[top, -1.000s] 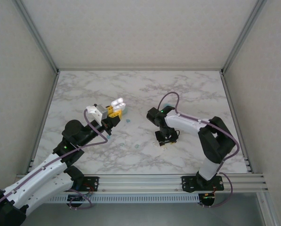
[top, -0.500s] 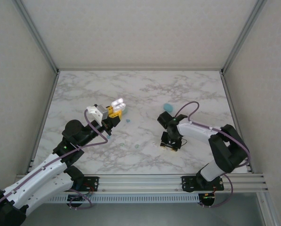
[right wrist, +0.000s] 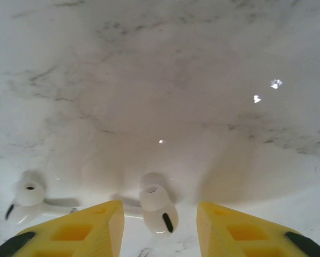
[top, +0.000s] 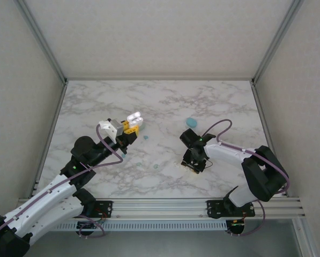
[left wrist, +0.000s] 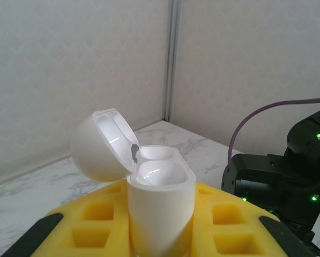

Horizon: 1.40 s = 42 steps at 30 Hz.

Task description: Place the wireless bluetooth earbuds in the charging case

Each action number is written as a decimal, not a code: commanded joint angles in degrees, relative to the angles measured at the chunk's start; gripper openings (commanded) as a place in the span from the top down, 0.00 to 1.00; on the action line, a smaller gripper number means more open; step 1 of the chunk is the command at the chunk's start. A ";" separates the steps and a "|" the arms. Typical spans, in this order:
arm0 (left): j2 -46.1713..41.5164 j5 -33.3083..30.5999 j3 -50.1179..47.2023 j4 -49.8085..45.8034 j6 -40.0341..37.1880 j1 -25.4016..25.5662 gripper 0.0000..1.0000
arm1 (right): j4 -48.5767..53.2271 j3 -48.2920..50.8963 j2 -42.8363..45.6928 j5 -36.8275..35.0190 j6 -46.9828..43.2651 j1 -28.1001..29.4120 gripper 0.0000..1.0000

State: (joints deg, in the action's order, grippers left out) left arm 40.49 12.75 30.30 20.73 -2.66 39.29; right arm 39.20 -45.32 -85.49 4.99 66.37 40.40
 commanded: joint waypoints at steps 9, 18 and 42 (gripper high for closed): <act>0.09 0.25 1.21 1.64 -0.33 0.29 0.88 | -0.73 1.06 -0.17 0.38 2.51 0.99 0.64; -0.26 -0.11 1.37 0.89 -0.46 0.26 0.88 | 3.50 -1.65 -1.70 -2.17 -3.35 1.25 0.75; -4.18 -4.47 1.37 -3.30 -1.57 0.27 0.88 | 15.58 -22.30 -21.12 -12.16 -67.42 1.12 0.78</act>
State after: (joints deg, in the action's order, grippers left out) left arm 37.65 10.04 30.30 18.39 -3.25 39.29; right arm 54.24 -66.59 -104.92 -6.07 8.23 41.19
